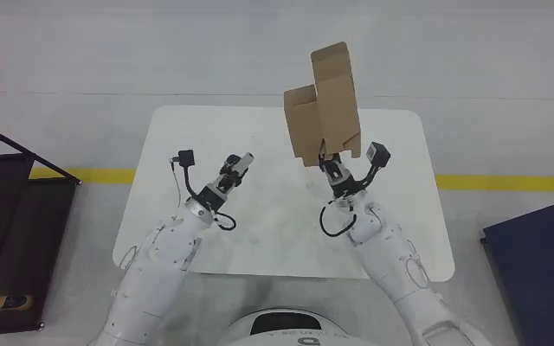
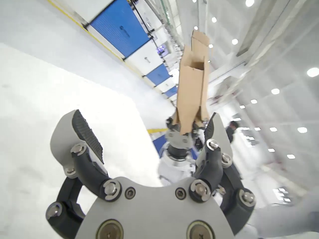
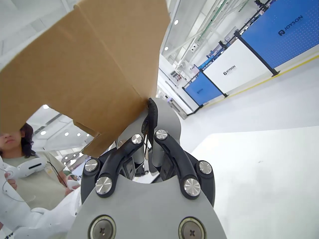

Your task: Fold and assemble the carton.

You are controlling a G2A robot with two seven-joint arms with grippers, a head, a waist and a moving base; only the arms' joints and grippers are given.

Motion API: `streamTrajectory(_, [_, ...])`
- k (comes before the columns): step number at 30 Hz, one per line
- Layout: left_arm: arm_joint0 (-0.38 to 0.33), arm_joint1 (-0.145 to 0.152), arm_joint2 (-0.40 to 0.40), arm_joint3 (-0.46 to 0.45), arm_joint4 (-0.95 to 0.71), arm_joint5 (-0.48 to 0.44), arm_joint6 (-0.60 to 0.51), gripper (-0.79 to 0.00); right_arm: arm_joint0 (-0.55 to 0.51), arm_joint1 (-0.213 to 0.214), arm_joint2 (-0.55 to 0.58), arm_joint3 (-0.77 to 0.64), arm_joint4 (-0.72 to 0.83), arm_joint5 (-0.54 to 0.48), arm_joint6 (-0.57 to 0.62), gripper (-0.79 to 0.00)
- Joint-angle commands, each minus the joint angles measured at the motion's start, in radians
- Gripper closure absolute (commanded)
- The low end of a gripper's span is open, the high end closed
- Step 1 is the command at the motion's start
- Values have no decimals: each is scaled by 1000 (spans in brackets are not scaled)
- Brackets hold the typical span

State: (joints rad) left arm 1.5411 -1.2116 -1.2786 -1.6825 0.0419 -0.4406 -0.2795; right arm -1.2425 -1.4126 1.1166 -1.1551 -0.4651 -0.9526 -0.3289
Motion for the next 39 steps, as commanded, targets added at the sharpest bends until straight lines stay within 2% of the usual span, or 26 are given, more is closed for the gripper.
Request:
streamTrajectory(1, [-19,0,16,14,-51,-1,-67,-785,21,-8,-15,33,-7,-9,-26,0])
streamTrajectory(7, [-50,-3,44,37,-67,7,-103,-785,46,-25,-43,82,-44,-12,-52,0])
streamTrajectory(12, [-76,-9,58,50,-95,-1,-92,-545,44,-30,-62,93,-26,-21,-7,0])
streamTrajectory(19, [-105,-15,86,73,-77,-28,-82,-437,23,-31,-78,55,56,-47,75,0])
streamTrajectory(21, [-108,-16,90,76,-78,-35,-80,-431,18,-30,-83,43,90,-53,109,0])
streamTrajectory(26, [-111,-17,91,88,-73,-51,-78,-480,10,-26,-91,18,178,-57,196,0])
streamTrajectory(28, [-110,-17,91,86,-75,-64,-76,-468,6,-24,-92,9,200,-54,226,0])
streamTrajectory(33, [-108,-18,92,82,-92,-97,-78,-305,0,-21,-91,-5,235,-44,273,0])
streamTrajectory(36, [-105,-18,89,82,-95,-105,-78,-55,0,-20,-87,-4,246,-38,288,0])
streamTrajectory(37, [-104,-18,88,82,-97,-107,-77,0,1,-19,-86,-2,248,-36,292,0])
streamTrajectory(39, [-103,-17,86,82,-98,-110,-78,0,2,-19,-83,1,250,-32,298,0])
